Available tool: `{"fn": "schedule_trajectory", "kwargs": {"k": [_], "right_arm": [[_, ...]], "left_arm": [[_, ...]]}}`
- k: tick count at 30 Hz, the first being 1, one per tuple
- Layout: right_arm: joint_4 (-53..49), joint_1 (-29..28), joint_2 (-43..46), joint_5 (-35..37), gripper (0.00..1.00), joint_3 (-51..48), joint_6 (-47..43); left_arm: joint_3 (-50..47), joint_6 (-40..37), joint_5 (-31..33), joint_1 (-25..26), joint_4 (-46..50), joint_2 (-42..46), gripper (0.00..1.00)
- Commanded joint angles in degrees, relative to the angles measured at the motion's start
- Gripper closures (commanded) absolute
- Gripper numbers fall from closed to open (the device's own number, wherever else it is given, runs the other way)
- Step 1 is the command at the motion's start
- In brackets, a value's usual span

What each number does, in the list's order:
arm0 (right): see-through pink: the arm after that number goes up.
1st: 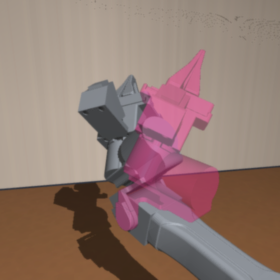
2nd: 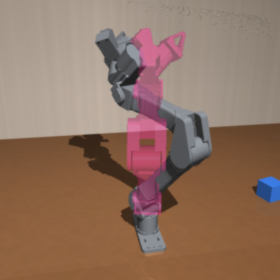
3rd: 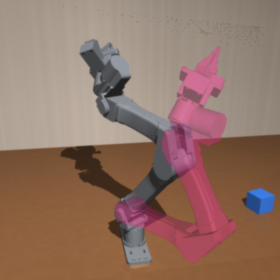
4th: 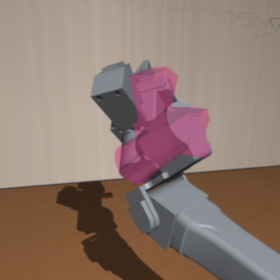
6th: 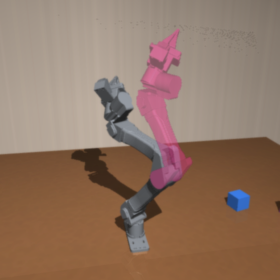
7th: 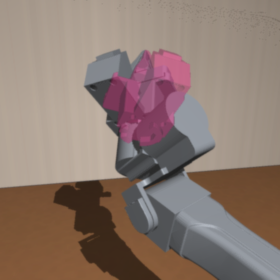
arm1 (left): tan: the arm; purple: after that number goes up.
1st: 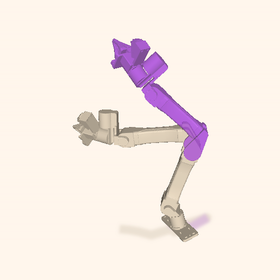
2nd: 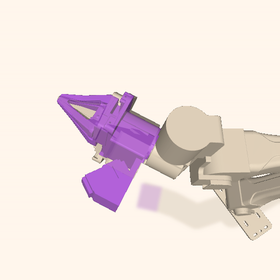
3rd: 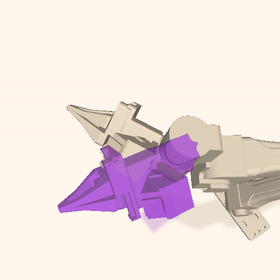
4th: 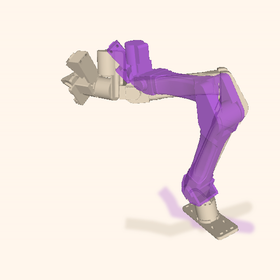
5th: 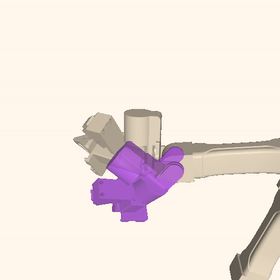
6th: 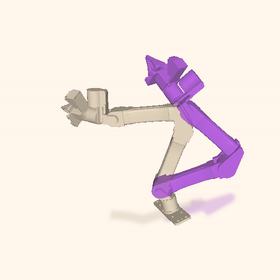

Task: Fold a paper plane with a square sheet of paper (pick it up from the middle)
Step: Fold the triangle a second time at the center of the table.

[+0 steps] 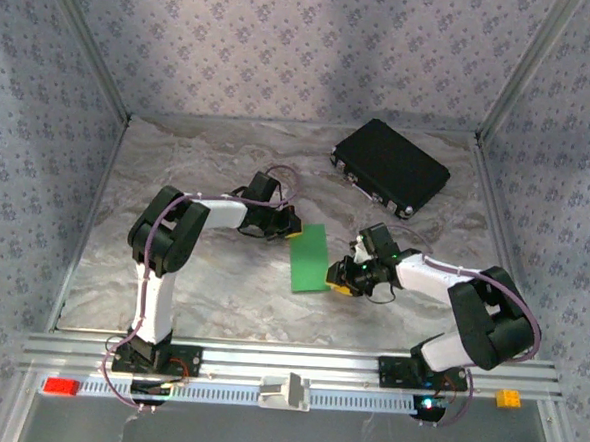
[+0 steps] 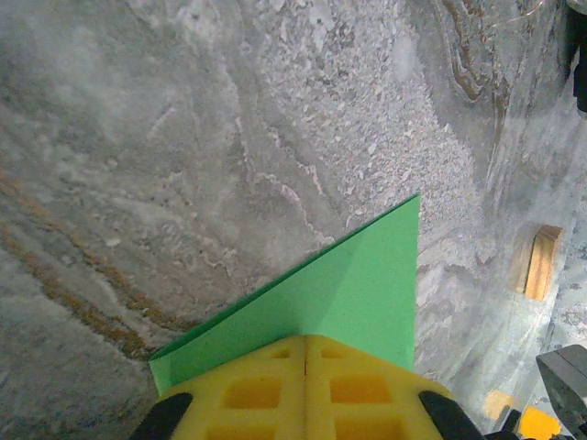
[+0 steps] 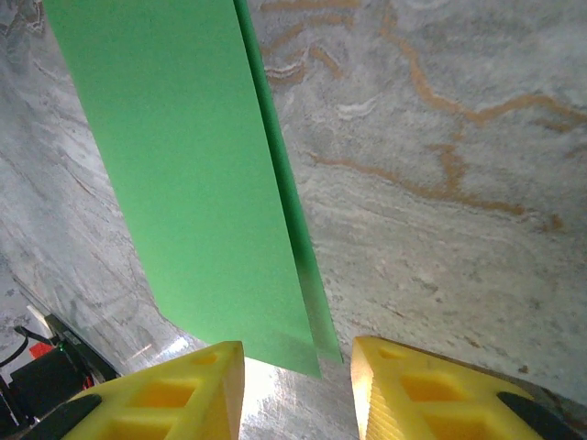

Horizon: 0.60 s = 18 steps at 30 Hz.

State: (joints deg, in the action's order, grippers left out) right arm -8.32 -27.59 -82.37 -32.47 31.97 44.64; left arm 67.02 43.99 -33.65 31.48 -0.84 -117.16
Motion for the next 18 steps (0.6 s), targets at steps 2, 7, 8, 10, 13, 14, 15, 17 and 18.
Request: {"fn": "schedule_trajectory", "kwargs": {"k": [2, 7, 8, 10, 13, 14, 15, 17, 18], "right_arm": [[1.2, -0.31, 0.61, -1.92, 0.63, -0.59, 1.19], [2.62, -0.34, -0.47, -2.23, 0.63, -0.88, 1.75], [3.06, -0.42, -0.71, -2.24, 0.63, -0.95, 2.09], [3.61, -0.51, -1.03, -2.43, 0.63, -1.03, 2.25], [4.03, -0.57, -1.46, -2.39, 0.63, -1.05, 2.42], [4.07, -0.62, -1.81, -2.46, 0.63, -0.95, 2.45], [4.17, -0.63, -2.0, -2.51, 0.63, -0.95, 2.45], [4.37, -0.84, -2.36, -2.26, 0.63, -0.96, 2.49], [4.37, -0.91, -2.44, -2.16, 0.63, -0.99, 2.48]], "left_arm": [[-0.9, -0.73, 1.21, -0.17, 3.03, -2.1, 0.94], [-0.67, -0.73, 1.04, -0.11, 3.1, -2.21, 0.94], [-0.67, -0.7, 1.01, -0.11, 3.17, -2.27, 0.94], [-0.59, -0.83, 1.04, -0.15, 3.21, -2.37, 0.94], [-0.49, -0.7, 0.95, -0.15, 3.15, -2.31, 0.94], [-0.54, -0.74, 0.95, -0.17, 3.13, -2.38, 0.94], [-0.56, -0.67, 0.95, -0.11, 3.13, -2.37, 0.94], [-0.49, -0.66, 0.82, -0.09, 3.17, -2.37, 0.94], [-0.49, -0.66, 0.81, -0.04, 3.19, -2.37, 0.94]]}}
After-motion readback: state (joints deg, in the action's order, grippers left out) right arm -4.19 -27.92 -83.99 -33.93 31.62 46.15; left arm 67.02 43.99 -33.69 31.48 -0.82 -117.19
